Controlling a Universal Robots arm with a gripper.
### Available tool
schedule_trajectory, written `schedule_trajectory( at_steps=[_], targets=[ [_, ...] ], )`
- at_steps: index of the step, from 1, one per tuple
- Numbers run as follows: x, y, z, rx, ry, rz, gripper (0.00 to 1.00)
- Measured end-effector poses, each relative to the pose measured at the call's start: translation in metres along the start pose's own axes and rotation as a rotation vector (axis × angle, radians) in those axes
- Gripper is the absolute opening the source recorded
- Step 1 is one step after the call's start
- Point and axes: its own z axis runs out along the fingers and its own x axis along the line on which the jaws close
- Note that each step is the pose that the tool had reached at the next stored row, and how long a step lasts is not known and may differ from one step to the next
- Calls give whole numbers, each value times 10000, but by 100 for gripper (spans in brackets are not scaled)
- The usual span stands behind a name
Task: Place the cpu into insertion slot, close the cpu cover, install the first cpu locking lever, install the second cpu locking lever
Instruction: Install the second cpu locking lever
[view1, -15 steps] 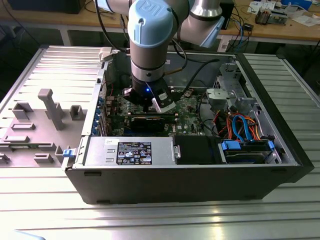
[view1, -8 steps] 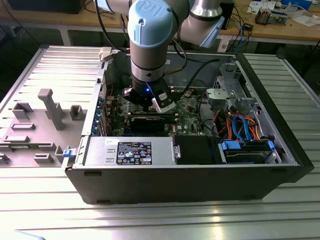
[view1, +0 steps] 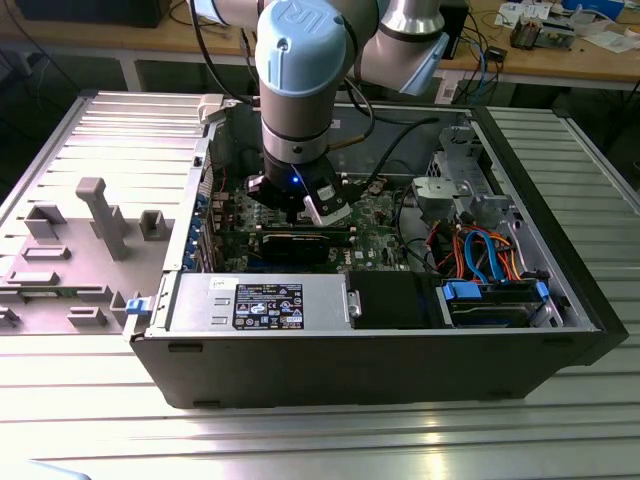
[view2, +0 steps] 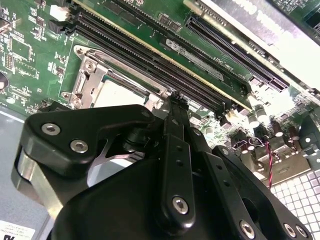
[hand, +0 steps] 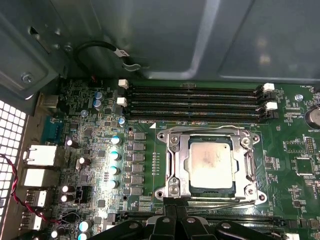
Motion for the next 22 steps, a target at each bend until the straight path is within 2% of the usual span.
schedule_trajectory(
  at_steps=[6,12,15,19,20,22],
  targets=[
    [0,0,0,-40,-2,0,11],
    [5,-6,13,-40,-22,79,11],
    [7,-57,6,-42,-34,168,11],
    [8,-79,1,-60,-34,206,11],
    [10,-85,0,-76,-32,212,11],
    [16,-87,4,-155,-28,212,11]
  ],
)
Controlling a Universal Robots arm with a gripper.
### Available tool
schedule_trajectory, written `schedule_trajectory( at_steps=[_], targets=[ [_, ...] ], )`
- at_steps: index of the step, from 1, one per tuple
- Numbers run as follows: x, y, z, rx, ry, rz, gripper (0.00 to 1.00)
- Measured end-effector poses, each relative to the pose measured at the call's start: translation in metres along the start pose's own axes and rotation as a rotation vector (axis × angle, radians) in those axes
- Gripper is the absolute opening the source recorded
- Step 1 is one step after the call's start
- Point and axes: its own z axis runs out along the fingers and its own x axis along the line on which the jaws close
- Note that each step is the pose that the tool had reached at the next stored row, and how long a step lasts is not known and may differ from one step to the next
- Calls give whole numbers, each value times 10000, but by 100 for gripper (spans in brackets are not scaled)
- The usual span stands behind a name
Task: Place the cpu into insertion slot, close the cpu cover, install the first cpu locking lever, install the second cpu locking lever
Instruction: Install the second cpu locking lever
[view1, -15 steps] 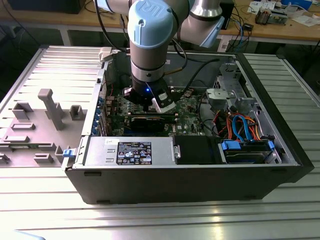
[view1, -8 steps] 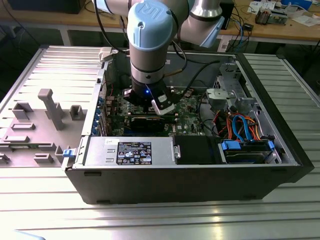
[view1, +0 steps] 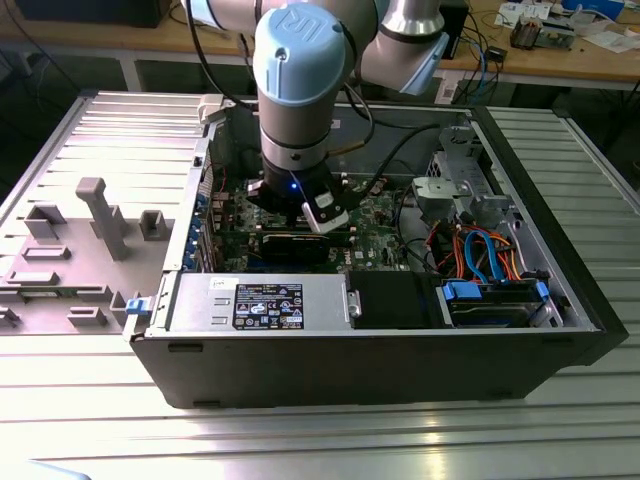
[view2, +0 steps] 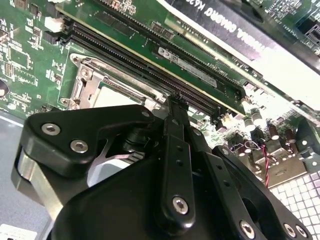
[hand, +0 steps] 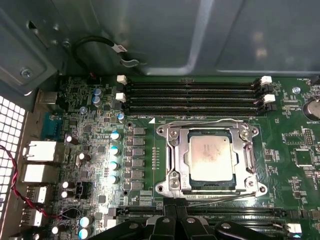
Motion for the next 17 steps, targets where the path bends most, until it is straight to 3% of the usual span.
schedule_trajectory(
  at_steps=[1,6,9,17],
  targets=[
    [2,-2,9,-65,-1,2,11],
    [15,-20,67,-86,2,1,11],
    [37,-25,91,-198,-2,1,11],
    [58,-44,153,-342,26,8,11]
  ],
)
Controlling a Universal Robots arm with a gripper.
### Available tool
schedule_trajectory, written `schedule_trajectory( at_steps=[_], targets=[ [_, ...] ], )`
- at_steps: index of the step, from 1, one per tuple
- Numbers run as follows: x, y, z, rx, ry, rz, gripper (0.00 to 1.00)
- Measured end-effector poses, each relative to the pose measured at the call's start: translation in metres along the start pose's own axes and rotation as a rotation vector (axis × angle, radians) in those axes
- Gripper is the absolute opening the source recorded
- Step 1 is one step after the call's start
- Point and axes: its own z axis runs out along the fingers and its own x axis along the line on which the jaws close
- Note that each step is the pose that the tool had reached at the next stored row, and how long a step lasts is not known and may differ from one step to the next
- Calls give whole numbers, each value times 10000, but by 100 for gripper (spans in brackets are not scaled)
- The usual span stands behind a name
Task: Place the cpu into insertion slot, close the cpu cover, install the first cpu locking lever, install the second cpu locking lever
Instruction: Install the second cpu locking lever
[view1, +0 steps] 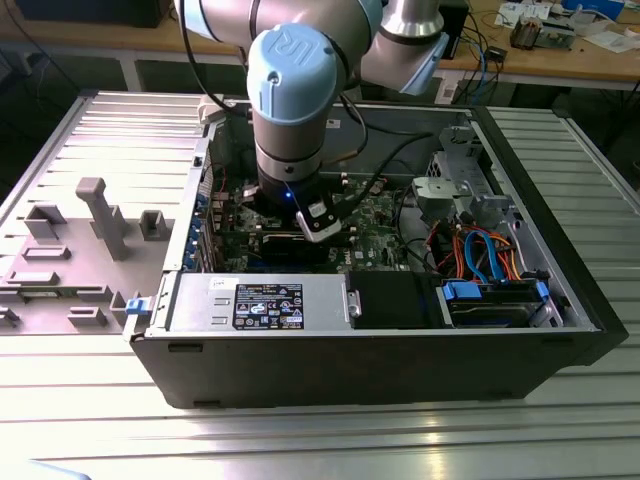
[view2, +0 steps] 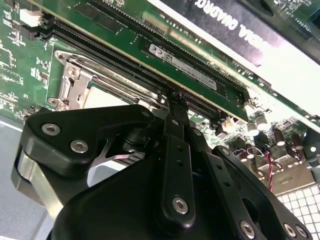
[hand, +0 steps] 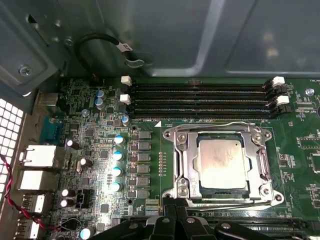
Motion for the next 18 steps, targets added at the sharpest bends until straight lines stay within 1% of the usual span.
schedule_trajectory(
  at_steps=[4,6,9,13,18],
  targets=[
    [0,-4,20,-122,-2,-1,11],
    [1,-7,29,-152,-1,-2,11],
    [13,-4,46,-168,-3,-2,11],
    [52,3,52,-176,-4,-1,11],
    [56,15,50,-168,-1,-1,11]
  ],
)
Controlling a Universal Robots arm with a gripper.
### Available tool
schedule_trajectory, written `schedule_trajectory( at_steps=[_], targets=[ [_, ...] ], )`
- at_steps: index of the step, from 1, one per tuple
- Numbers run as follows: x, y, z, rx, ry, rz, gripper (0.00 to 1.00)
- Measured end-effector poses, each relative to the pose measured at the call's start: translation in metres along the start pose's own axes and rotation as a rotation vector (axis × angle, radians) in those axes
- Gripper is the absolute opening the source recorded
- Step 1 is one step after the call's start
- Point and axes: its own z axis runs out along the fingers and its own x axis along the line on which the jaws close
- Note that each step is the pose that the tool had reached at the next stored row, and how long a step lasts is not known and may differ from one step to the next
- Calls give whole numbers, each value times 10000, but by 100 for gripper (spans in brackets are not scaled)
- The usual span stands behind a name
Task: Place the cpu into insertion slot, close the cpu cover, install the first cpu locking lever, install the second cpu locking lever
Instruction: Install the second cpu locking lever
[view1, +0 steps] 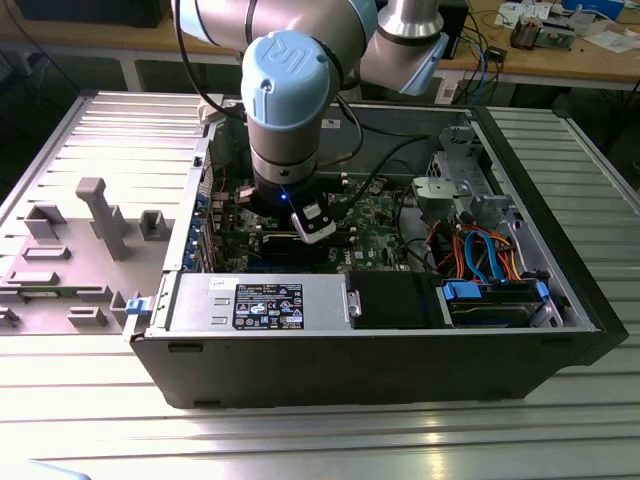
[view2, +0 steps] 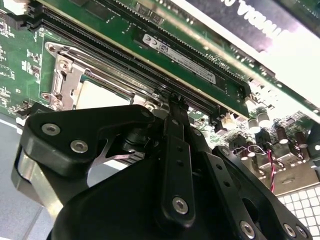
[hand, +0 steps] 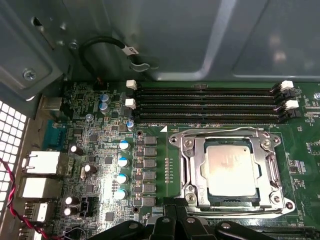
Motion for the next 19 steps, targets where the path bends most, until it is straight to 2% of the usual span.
schedule_trajectory(
  at_steps=[10,13,17,19],
  targets=[
    [0,17,-20,163,0,2,11],
    [0,28,-11,161,-1,2,11],
    [0,29,3,96,-2,1,11],
    [0,28,4,98,0,1,11]
  ],
)
